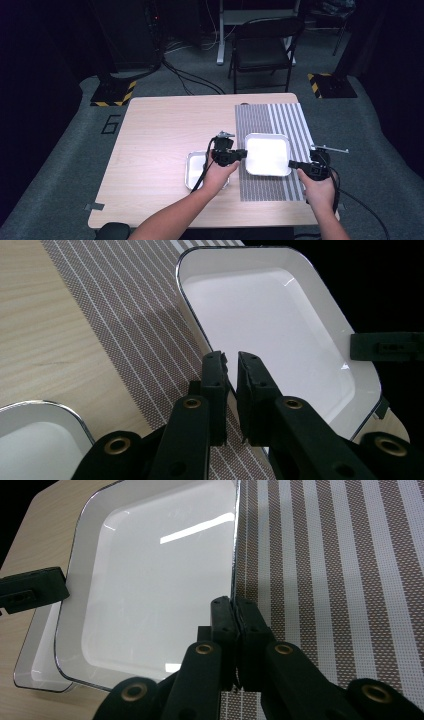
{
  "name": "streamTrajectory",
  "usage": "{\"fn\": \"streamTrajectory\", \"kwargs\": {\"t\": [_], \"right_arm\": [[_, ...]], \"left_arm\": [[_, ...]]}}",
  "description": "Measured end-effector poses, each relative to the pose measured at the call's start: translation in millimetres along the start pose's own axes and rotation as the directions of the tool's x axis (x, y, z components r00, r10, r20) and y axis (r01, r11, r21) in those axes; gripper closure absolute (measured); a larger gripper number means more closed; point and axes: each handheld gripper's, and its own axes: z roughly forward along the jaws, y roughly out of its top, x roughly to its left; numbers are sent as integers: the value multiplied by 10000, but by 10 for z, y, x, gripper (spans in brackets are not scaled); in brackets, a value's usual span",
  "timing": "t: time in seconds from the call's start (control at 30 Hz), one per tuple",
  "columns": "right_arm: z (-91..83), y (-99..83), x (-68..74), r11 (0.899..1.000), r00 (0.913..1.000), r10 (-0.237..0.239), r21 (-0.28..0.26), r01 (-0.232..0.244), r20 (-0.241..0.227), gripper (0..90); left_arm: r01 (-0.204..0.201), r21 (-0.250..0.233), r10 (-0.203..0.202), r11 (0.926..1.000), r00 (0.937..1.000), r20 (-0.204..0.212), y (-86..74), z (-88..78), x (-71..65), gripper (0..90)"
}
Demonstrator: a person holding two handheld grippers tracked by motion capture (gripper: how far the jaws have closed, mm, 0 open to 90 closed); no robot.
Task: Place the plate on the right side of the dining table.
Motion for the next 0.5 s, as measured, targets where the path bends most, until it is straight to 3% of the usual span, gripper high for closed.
{"fn": "streamTrajectory", "kwargs": {"t": [0.5], "right_arm": [[49, 17, -60, 10000, 10000, 10, -5, -10, 59, 882]], "left_arm": [[65, 118, -64, 9999, 9999, -77, 2, 103, 23, 826]]}}
